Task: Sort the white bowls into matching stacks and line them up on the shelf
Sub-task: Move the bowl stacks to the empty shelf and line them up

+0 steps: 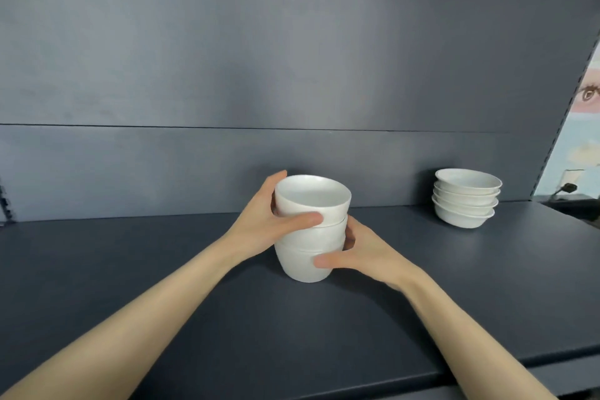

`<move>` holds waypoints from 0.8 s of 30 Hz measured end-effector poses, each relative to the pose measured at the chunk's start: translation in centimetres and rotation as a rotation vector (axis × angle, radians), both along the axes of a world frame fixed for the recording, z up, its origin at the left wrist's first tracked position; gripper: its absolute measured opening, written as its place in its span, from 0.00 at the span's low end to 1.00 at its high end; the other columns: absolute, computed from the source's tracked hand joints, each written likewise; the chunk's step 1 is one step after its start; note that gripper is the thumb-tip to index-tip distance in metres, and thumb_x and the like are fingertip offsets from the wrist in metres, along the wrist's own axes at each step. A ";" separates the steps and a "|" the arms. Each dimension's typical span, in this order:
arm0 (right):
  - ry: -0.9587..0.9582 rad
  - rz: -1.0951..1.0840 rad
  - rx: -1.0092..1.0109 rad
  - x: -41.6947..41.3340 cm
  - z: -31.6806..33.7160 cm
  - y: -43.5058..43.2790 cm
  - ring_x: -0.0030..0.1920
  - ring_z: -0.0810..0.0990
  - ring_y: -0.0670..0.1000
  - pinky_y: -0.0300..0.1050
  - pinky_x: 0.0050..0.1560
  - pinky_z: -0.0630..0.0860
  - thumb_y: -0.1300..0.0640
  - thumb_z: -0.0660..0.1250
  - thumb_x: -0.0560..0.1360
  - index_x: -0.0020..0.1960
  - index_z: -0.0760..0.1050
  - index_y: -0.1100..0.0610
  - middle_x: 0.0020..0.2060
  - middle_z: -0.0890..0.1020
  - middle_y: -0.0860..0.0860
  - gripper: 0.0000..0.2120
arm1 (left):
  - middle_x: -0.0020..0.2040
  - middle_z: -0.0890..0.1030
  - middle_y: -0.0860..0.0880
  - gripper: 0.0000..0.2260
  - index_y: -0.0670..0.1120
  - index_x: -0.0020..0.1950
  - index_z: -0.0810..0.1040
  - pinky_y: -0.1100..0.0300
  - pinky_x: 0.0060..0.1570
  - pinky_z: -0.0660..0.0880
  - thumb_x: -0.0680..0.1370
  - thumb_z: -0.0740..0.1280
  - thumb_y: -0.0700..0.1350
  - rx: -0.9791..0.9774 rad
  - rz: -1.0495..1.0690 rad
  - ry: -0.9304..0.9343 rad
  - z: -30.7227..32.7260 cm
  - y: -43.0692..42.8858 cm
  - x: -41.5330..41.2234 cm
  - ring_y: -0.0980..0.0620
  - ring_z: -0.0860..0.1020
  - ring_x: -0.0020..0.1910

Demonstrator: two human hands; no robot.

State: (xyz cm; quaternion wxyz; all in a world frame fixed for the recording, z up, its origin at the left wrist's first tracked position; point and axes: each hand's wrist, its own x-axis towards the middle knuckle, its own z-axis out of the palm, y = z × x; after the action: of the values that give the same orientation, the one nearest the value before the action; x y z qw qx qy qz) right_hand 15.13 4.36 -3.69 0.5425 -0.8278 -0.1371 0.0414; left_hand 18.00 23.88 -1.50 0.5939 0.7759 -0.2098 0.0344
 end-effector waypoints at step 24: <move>0.018 -0.024 0.055 -0.1 -0.9 -0.1 0.54 0.81 0.41 0.34 0.50 0.78 0.61 0.78 0.66 0.63 0.72 0.50 0.54 0.83 0.43 0.29 | 0.58 0.81 0.57 0.31 0.52 0.65 0.73 0.71 0.46 0.76 0.65 0.80 0.45 -0.053 -0.035 0.062 -0.9 0.8 -0.2 0.63 0.80 0.53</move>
State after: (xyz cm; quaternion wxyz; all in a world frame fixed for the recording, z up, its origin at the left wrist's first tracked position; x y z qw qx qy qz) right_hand 15.08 4.28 -4.56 0.5666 -0.8138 -0.1236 0.0387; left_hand 17.80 24.68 -2.37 0.6211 0.7568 -0.2038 0.0053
